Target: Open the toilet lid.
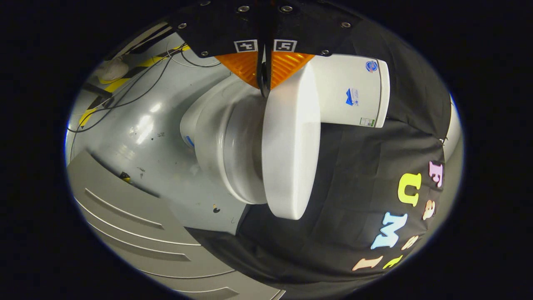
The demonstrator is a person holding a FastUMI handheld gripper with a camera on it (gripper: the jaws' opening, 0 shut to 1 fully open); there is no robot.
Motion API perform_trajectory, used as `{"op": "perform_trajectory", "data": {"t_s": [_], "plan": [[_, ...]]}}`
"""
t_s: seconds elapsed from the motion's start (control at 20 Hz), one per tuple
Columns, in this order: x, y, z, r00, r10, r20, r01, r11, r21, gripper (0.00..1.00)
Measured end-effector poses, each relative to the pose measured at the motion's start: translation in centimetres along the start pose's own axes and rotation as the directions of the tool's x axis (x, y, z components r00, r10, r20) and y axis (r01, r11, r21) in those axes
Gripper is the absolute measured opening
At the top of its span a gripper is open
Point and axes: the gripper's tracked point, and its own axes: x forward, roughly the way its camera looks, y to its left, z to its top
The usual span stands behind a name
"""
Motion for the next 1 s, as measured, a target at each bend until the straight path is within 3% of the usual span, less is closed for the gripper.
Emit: {"op": "perform_trajectory", "data": {"t_s": [0.55,1.0], "plan": [[-2.4,4.7,0.5,0.987,-0.071,0.141,0.101,0.971,-0.216,0.00],[-4.7,12.4,-0.4,0.941,-0.037,0.336,0.187,0.886,-0.425,0.00]]}}
